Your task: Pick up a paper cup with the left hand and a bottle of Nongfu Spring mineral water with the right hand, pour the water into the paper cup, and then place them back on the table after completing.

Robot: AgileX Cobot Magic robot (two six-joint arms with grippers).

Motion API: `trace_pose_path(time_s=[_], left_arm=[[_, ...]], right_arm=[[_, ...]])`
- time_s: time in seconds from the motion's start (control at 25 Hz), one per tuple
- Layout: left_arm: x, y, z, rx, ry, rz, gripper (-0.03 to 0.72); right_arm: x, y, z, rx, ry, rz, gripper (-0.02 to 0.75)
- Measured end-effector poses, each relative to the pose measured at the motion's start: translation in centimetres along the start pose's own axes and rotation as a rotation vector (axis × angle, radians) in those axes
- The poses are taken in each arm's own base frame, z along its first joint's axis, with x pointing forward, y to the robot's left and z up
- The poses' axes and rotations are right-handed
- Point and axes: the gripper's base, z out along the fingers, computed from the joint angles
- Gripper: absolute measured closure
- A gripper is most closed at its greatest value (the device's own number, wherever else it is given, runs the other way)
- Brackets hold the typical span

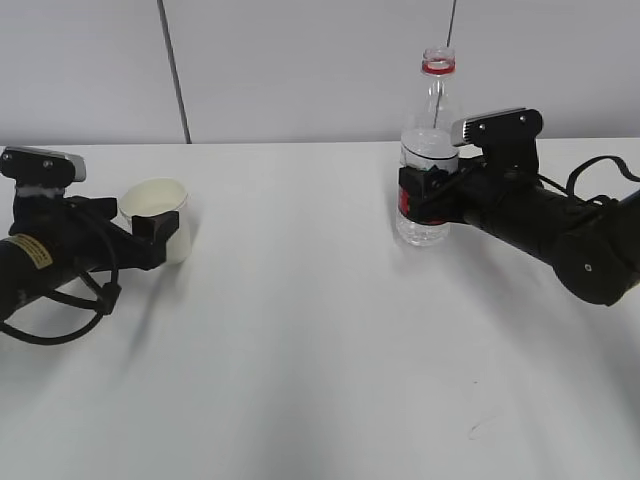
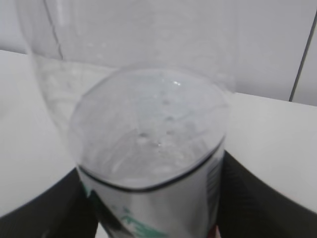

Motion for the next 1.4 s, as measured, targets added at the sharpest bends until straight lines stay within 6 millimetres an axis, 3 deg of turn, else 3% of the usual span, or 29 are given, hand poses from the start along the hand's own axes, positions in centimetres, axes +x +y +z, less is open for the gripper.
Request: trace_pose_path(time_s=[0.44,0.76,1.12,1.4], left_arm=[[0.0,0.2,-0.1,-0.025,-0.004,0.013,0.115],[1.1,-0.4,-1.9,-0.014,0.025,0.003,0.115],[0.5,-0.7,-2.7,-0.008,-0.01,0.005,0.115],[0.3,-0.8,-2.8,-0.008,-0.018,0.007,0.115]], right_arm=[[-0.1,0.0,0.0,0.001,-0.007,0.0,0.279],[0.0,-0.1,0.0,0.009,-0.008,0.008,0.279],[2.5,-0.2,0.9,0.011,-0.028,0.038,0.279],[2.6,-0.2,0.9,0.009,-0.039,0.039,0.279]])
